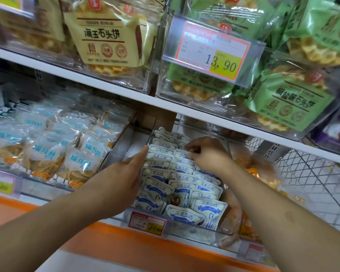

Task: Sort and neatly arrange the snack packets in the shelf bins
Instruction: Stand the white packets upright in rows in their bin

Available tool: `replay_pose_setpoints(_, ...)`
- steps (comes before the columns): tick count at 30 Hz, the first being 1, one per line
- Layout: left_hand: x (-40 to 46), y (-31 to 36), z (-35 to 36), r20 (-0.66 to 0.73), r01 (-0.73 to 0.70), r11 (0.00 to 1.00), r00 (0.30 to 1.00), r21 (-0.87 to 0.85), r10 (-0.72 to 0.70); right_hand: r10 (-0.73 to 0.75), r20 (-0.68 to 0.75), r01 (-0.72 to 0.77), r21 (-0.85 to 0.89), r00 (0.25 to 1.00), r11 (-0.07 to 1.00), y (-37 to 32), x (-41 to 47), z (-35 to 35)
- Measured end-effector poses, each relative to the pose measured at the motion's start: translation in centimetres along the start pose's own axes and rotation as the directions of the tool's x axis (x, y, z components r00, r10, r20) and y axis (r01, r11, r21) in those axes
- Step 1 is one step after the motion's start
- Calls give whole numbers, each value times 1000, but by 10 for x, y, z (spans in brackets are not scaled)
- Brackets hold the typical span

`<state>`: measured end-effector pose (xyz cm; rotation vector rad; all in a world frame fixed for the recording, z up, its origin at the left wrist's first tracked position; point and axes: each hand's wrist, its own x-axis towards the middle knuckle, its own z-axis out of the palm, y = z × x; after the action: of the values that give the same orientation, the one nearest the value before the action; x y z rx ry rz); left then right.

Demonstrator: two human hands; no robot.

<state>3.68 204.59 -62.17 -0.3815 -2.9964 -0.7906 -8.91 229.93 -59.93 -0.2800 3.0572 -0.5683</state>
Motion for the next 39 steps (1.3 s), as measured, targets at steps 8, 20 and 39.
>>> replay_pose_setpoints(8,0,4,-1,-9,0,1000,1000,10,0,-25,118,50,-219,993,975,28,-14,-30)
replay_pose_setpoints(20,-1,6,-2,-26,-8,1000,1000,21,9,-16,209,55,-183,978,981,33,-14,-41)
replay_pose_setpoints(39,-3,12,-5,-16,6,999,1000,52,-5,55,118,-26,-238,992,971,29,-21,-35)
